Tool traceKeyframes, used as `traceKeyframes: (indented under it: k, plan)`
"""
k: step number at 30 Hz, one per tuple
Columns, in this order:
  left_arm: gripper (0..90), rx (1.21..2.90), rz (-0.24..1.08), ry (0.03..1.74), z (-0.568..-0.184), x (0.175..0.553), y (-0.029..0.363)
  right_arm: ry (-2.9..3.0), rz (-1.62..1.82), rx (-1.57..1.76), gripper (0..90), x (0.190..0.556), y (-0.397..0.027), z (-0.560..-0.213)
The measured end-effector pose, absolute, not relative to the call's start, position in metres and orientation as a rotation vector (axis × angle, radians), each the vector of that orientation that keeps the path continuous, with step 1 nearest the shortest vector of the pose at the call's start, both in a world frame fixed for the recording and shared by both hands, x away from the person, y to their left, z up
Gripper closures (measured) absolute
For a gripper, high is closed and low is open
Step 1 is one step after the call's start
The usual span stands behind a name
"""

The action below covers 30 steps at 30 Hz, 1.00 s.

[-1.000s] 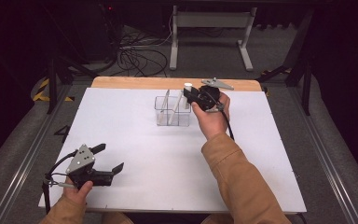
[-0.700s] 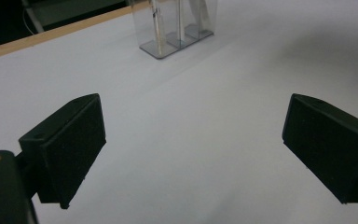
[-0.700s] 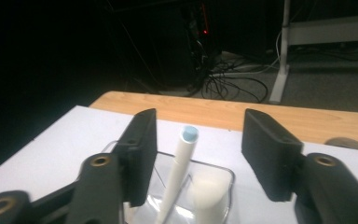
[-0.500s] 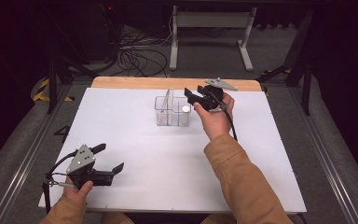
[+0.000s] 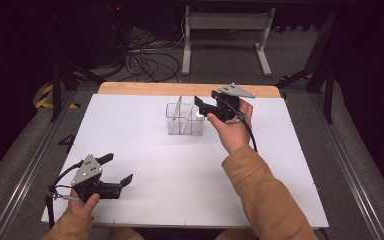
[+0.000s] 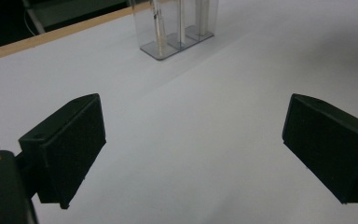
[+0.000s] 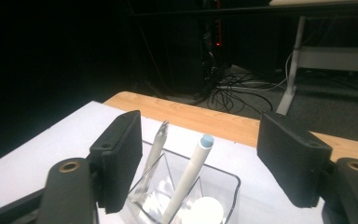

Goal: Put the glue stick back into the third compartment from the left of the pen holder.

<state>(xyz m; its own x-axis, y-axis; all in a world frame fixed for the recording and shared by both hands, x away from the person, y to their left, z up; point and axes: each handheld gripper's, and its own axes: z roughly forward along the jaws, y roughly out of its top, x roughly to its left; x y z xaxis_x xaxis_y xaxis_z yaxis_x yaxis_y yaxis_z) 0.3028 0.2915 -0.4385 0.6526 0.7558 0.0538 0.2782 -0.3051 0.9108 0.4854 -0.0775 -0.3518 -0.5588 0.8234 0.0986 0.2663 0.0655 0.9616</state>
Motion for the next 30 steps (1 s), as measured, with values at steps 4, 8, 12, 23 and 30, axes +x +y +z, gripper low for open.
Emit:
traceKeyframes:
  k: [4, 8, 12, 23, 30]
  plan:
    - [6.7, 1.866, 0.598, 0.823, -0.438, 0.302, 0.292, 1.899, 1.504, 1.027, 29.1, 0.474, -0.083, -0.347]
    - [6.7, 1.863, 0.606, 0.823, -0.437, 0.301, 0.292, 1.918, 1.512, 1.005, 28.3, 0.462, -0.093, -0.343]
    - [6.7, 1.859, 0.609, 0.823, -0.436, 0.301, 0.291, 1.916, 1.518, 0.994, 27.8, 0.452, -0.103, -0.339]
    - [6.7, 1.860, 0.611, 0.818, -0.436, 0.303, 0.292, 1.948, 1.501, 0.955, 26.8, 0.438, -0.117, -0.336]
    - [6.7, 1.854, 0.608, 0.823, -0.435, 0.303, 0.292, 2.005, 1.481, 0.876, 25.0, 0.422, -0.134, -0.333]
